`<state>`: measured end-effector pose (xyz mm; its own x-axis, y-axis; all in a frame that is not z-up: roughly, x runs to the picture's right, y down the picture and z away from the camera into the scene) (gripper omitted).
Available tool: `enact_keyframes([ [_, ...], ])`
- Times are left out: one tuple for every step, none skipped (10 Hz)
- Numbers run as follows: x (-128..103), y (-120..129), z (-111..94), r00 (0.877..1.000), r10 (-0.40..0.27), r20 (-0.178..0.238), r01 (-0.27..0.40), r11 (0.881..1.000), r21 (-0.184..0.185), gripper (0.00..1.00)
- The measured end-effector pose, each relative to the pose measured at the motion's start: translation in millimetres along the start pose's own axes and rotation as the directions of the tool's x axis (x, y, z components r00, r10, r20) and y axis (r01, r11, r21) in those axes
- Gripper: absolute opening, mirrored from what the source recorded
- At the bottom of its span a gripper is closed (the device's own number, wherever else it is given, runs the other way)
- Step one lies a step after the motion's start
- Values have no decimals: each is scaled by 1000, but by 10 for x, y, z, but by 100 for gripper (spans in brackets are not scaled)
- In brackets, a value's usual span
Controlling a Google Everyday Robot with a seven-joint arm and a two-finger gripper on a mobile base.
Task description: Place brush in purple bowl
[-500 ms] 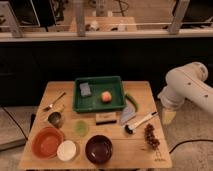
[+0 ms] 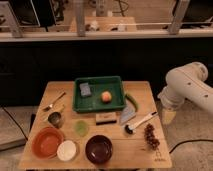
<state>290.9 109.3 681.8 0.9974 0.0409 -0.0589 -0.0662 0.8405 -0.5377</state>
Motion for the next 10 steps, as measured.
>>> enact_keyframes([
  [0, 0, 0, 1000, 0, 0, 0, 1000, 0, 80],
  [0, 0, 0, 1000, 0, 0, 0, 1000, 0, 80],
  [0, 0, 0, 1000, 0, 0, 0, 1000, 0, 80],
  [0, 0, 0, 1000, 0, 0, 0, 1000, 0, 80],
  [0, 0, 0, 1000, 0, 0, 0, 1000, 0, 80],
  [0, 0, 0, 1000, 0, 0, 0, 1000, 0, 80],
  [0, 0, 0, 1000, 0, 0, 0, 1000, 0, 80],
  [0, 0, 0, 1000, 0, 0, 0, 1000, 0, 80],
  [0, 1, 0, 1000, 0, 0, 0, 1000, 0, 80],
  [-13, 21, 8, 1000, -7, -7, 7, 1000, 0, 80],
])
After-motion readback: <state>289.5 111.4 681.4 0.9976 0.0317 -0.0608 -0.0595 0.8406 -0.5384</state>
